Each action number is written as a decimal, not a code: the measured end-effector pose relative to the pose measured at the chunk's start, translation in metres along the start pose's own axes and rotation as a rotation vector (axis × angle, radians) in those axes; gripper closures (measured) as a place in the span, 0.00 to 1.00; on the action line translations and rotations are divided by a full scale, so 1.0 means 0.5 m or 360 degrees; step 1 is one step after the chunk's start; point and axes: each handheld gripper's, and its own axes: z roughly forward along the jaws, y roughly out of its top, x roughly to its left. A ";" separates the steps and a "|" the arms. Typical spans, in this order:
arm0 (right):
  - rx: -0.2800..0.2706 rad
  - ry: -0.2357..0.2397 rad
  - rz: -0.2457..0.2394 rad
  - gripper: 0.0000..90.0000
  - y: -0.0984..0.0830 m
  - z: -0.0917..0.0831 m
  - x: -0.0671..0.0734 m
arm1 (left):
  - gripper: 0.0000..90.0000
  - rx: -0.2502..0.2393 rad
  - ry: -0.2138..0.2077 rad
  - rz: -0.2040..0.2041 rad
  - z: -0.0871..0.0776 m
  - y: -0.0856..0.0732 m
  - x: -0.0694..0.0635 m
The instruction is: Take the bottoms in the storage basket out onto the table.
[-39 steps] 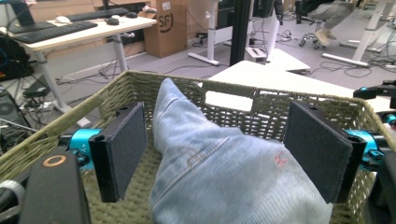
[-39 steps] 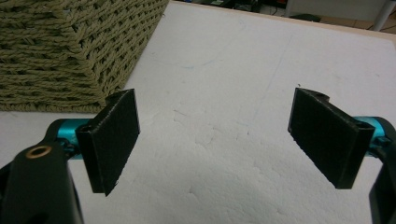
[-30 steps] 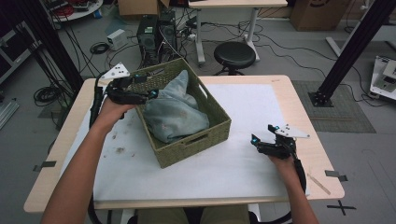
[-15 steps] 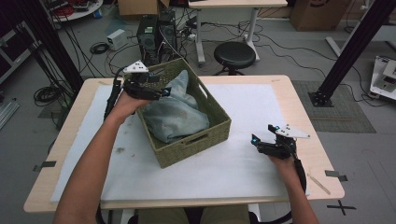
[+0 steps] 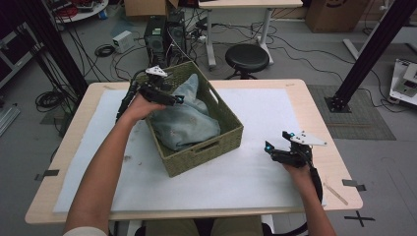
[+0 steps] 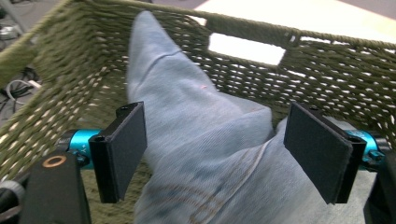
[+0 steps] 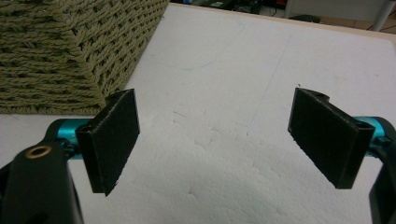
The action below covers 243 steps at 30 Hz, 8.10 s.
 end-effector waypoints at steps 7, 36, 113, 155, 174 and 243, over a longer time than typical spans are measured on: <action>-0.0002 0.0007 -0.0001 0.19 0.000 -0.001 0.000 | 0.24 0.0160 -0.0030 -0.0009 0.019 0.008 0.003; -0.0007 0.0029 0.0005 0.19 -0.001 -0.001 -0.002 | 0.86 0.0173 -0.0023 -0.0109 0.092 0.039 -0.019; -0.0012 0.0024 0.0051 0.19 -0.001 -0.002 -0.007 | 0.20 0.0229 0.0124 -0.0232 0.131 -0.024 -0.018; -0.0020 0.0006 0.0073 0.19 -0.002 -0.005 -0.009 | 0.79 0.0255 0.0307 -0.0103 0.125 -0.024 -0.030; -0.0020 0.0000 0.0078 0.19 -0.002 -0.007 -0.010 | 0.80 -0.0250 0.0212 -0.0254 0.033 -0.013 -0.026; -0.0012 -0.0008 0.0073 0.19 -0.002 -0.005 -0.010 | 0.80 -0.1044 -0.0020 -0.0216 -0.225 -0.027 -0.015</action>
